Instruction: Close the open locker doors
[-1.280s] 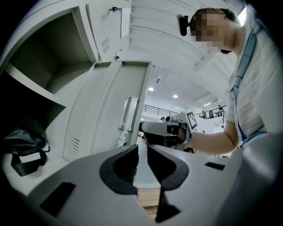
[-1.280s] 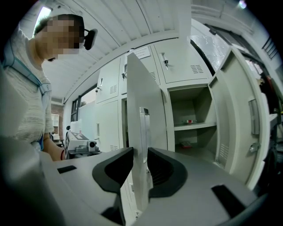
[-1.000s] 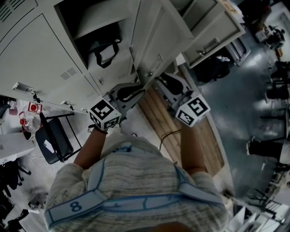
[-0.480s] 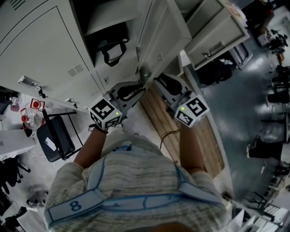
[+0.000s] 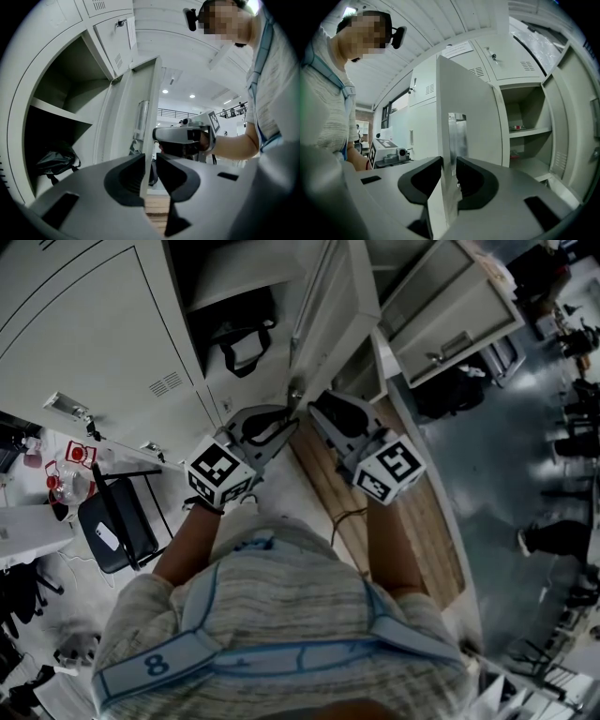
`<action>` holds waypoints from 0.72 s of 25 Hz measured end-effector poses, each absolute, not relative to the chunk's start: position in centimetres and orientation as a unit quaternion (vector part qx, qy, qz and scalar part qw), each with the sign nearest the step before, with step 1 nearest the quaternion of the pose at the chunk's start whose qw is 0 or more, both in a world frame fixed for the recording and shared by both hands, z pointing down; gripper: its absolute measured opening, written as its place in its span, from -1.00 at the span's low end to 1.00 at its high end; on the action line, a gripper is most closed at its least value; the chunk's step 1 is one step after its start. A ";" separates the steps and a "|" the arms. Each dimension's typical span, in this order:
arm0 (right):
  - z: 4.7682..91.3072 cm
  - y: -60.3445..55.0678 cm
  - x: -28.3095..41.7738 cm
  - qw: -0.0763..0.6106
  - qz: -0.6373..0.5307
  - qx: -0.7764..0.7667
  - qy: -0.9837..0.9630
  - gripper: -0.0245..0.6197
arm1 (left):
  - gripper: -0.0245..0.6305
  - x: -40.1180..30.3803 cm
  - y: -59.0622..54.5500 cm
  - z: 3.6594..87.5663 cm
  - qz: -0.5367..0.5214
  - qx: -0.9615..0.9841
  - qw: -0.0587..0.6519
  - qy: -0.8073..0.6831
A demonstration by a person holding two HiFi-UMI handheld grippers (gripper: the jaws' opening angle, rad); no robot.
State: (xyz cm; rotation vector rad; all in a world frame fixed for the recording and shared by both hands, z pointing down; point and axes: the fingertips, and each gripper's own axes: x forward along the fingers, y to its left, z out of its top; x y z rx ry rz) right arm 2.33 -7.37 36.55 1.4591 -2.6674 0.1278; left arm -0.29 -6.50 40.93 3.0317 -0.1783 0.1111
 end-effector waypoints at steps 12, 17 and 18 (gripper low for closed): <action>36.4 -9.4 -1.3 0.050 0.039 0.462 -0.885 -0.68 | -0.73 -2.9 -8.3 41.4 0.040 0.993 0.056 -0.092; 36.5 -10.2 -2.6 0.049 0.037 0.462 -0.885 -0.68 | -0.73 -4.0 -9.3 41.4 0.038 0.993 0.055 -0.102; 36.4 -10.4 -2.8 0.050 0.037 0.460 -0.886 -0.68 | -0.73 -4.3 -9.5 41.5 0.038 0.992 0.055 -0.104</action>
